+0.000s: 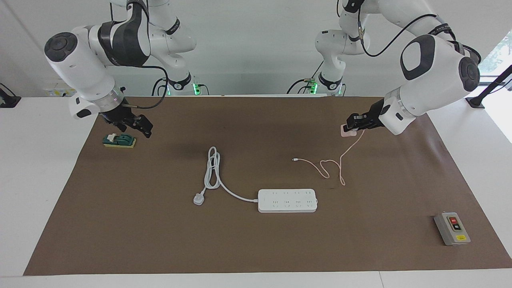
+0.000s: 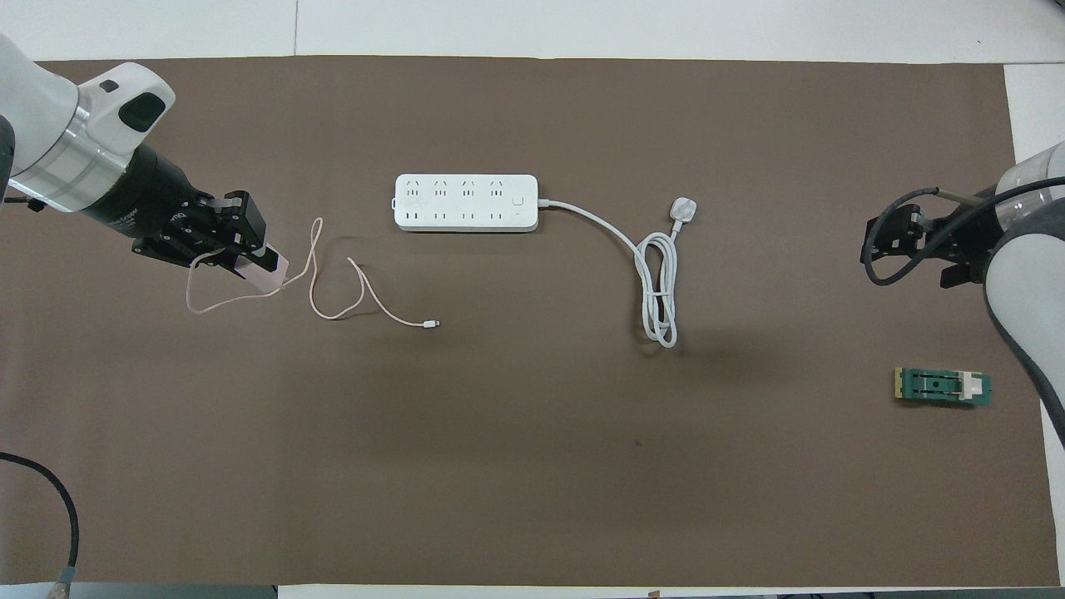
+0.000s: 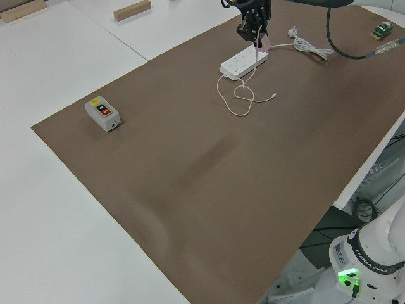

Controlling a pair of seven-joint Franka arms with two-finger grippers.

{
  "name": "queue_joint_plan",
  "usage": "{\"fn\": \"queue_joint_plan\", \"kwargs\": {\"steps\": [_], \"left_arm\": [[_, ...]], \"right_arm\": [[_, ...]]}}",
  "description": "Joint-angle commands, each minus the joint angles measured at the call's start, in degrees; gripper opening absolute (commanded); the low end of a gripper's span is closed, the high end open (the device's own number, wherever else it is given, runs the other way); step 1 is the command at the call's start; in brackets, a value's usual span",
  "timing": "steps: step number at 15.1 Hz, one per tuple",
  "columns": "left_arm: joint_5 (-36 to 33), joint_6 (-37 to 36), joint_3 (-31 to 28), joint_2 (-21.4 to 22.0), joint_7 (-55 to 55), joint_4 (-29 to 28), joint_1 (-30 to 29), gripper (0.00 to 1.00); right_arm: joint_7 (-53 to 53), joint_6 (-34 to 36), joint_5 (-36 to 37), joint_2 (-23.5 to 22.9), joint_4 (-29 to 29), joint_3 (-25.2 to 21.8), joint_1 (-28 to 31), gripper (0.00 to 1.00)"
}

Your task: Plug charger into power strip

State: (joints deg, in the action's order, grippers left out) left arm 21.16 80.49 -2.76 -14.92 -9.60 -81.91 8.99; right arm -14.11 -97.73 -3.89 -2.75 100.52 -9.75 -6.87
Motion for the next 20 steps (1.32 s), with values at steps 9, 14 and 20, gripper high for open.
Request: {"fn": "queue_joint_plan", "kwargs": {"steps": [9,14,20], "left_arm": [[-11.22,0.02,0.21,-0.37,-9.03,3.77,3.49,0.0],[-15.89,-0.51,0.48,-0.19,-21.91,5.09,7.79,0.0],[-18.17,2.64,0.65,-1.59,-40.28,5.09,8.41,0.0]], "right_arm": [[4.44,4.74,3.01,-0.94,-4.45,4.47,3.52,1.0],[4.97,6.5,4.51,-1.55,-6.65,5.53,4.05,1.0],[6.03,6.68,5.04,-2.34,-6.74,6.15,4.23,1.0]]}}
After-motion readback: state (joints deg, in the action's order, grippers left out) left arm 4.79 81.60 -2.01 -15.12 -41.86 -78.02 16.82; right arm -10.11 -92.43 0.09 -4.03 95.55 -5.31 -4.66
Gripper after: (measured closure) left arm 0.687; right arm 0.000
